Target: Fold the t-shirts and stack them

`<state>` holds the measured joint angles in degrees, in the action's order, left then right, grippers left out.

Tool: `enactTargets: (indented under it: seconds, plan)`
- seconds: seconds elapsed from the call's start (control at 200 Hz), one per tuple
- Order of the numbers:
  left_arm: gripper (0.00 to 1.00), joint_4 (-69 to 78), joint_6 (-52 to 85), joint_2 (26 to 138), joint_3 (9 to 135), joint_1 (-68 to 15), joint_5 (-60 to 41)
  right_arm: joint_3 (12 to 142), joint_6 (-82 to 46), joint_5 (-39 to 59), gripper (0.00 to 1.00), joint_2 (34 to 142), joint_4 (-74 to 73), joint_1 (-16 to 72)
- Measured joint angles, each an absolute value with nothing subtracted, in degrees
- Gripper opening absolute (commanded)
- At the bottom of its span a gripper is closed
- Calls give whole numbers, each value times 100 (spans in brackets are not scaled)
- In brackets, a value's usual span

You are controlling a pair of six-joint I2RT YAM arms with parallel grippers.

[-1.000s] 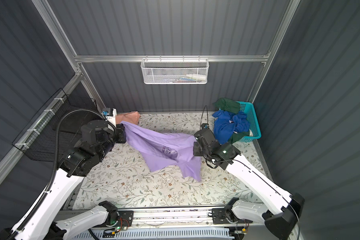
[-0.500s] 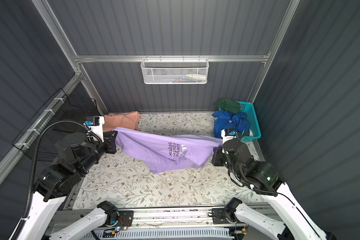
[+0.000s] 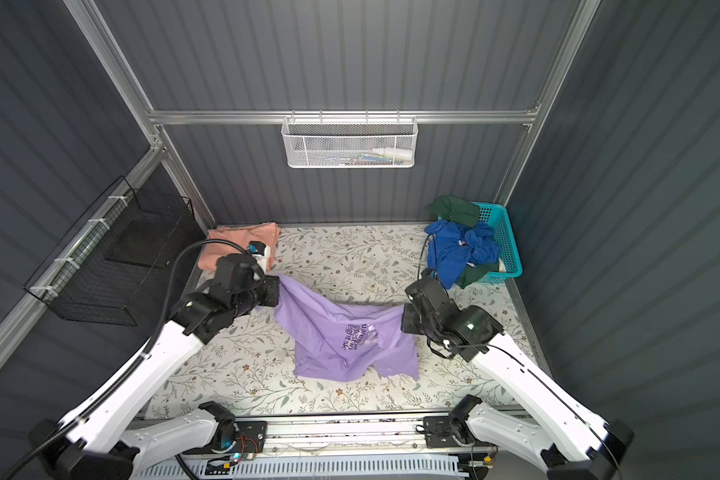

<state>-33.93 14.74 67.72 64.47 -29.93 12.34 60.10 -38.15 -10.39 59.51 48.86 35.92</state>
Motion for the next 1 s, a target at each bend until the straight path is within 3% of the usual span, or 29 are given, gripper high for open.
enactTargets:
  seconds: [0.225, 0.28, 0.295, 0.33, 0.34, 0.38, 0.415, 0.445, 0.465, 0.485, 0.57, 0.615, 0.73, 1.001]
  plan:
    - [0, -2880, 1326, 8711, 7251, -2810, 1129, 6073, -3301, -408, 0, 7537, 4150, 2604]
    - [0, -2718, 1313, 9146, 7570, -2676, 1033, 6208, -3199, -287, 12, 7907, 4064, 2436]
    - [3, -2694, 1310, 9303, 7697, -2630, 1013, 6248, -3181, -272, 12, 8012, 4034, 2394]
    - [23, -2606, 1304, 9614, 7959, -2541, 985, 6357, -3114, -252, 12, 8228, 3983, 2300]
    - [25, -2585, 1302, 9697, 8044, -2517, 976, 6390, -3094, -239, 12, 8287, 3975, 2272]
    - [11, -2499, 1262, 10084, 8414, -2416, 985, 6493, -3041, -202, 16, 8479, 3920, 2171]
    - [8, -2499, 1212, 10440, 8792, -2333, 991, 6558, -2993, -174, 27, 8602, 3879, 2086]
    - [18, -2519, 1203, 10757, 9159, -2268, 1007, 6606, -2939, -156, 37, 8687, 3850, 2010]
    - [41, -2545, 1177, 10945, 9389, -2235, 1035, 6635, -2932, -145, 42, 8733, 3835, 1957]
    - [55, -2547, 1131, 11139, 9618, -2211, 1063, 6652, -2921, -143, 47, 8759, 3830, 1920]
    - [79, -2609, 1081, 11673, 10256, -2119, 1179, 6718, -2812, -104, 59, 8774, 3850, 1798]
    - [97, -2628, 1072, 11705, 10276, -2086, 1210, 6731, -2792, -67, 60, 8737, 3839, 1780]
    - [98, -2469, 1098, 11330, 9749, -2093, 1232, 6617, -2849, 117, 60, 8508, 3769, 1833]
    - [94, -1782, 1577, 9312, 7456, -2198, 493, 5990, -3214, 515, 60, 8368, 3518, 2464]
